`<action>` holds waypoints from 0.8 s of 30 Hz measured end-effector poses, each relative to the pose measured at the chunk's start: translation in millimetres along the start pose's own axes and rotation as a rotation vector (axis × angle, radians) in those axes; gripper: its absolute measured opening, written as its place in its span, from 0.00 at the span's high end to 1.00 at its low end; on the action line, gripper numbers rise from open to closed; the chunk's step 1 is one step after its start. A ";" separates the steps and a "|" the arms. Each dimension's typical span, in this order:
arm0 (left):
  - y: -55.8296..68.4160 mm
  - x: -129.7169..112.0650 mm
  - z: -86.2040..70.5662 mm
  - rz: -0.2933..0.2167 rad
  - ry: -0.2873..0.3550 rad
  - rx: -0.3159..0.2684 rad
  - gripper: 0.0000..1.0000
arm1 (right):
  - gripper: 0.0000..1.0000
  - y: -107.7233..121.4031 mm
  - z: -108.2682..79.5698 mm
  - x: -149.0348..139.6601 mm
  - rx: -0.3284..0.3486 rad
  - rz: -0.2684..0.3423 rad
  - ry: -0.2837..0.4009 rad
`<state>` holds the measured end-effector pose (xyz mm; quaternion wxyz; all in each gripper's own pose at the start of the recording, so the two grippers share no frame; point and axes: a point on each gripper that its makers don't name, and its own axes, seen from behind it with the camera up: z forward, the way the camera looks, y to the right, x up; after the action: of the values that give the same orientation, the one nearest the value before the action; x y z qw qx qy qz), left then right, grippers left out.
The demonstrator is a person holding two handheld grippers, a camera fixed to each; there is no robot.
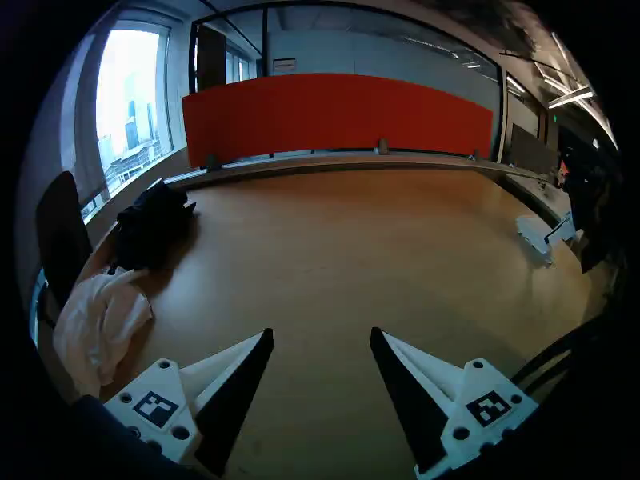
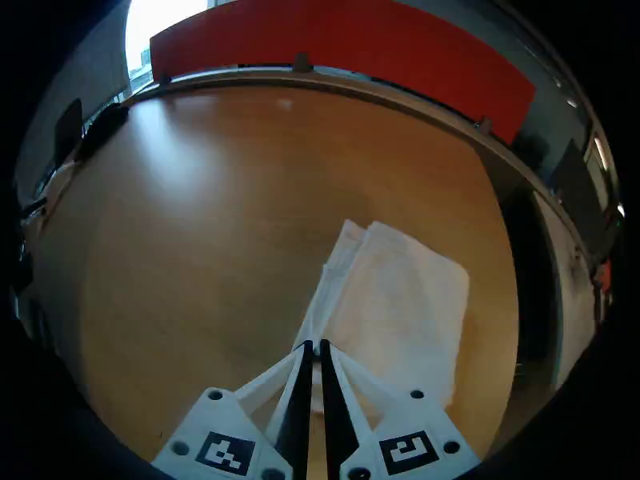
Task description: Fold towel
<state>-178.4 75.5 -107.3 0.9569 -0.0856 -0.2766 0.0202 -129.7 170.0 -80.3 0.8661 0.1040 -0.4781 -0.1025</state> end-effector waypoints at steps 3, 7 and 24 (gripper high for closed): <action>0.4 0.3 0.0 0.000 0.001 -0.001 0.10 | 0.93 -0.2 -2.7 3.3 0.005 0.008 0.011; 0.8 0.6 0.3 0.000 0.002 -0.001 0.10 | 0.93 -0.5 -7.0 8.0 0.012 0.014 0.030; 3.8 1.8 2.0 0.002 0.005 -0.006 0.10 | 0.93 0.3 -23.2 11.4 0.033 0.006 0.055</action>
<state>-177.9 79.7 -105.3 0.9574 -0.0886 -0.2742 0.0199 -104.0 169.1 -83.1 0.8775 0.1198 -0.4558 -0.0890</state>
